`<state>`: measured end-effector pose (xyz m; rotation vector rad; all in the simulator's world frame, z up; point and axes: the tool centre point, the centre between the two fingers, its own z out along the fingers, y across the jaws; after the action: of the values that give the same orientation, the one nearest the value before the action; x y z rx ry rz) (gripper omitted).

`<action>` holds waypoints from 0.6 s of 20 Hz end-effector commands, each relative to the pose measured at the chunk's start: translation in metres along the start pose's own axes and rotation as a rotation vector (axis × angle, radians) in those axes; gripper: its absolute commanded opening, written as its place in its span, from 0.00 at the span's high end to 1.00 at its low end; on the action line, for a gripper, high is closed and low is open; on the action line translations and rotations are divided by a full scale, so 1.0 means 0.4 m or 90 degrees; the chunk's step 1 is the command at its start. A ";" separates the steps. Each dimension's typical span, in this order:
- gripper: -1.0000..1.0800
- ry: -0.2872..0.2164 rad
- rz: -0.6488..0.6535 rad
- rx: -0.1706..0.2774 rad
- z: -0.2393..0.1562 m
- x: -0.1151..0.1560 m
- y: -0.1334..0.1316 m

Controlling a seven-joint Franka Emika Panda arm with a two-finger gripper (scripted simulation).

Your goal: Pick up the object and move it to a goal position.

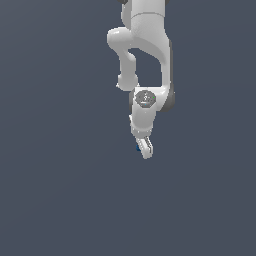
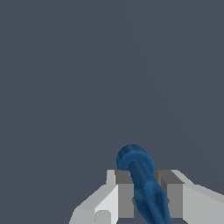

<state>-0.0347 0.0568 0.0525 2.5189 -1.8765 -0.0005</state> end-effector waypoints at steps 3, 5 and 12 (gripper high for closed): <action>1.00 0.001 0.000 0.000 -0.031 0.045 -0.037; 1.00 0.001 0.000 0.000 -0.047 0.070 -0.057; 1.00 0.001 0.000 0.000 -0.097 0.146 -0.123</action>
<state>0.0229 0.0186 0.0877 2.5179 -1.8782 0.0019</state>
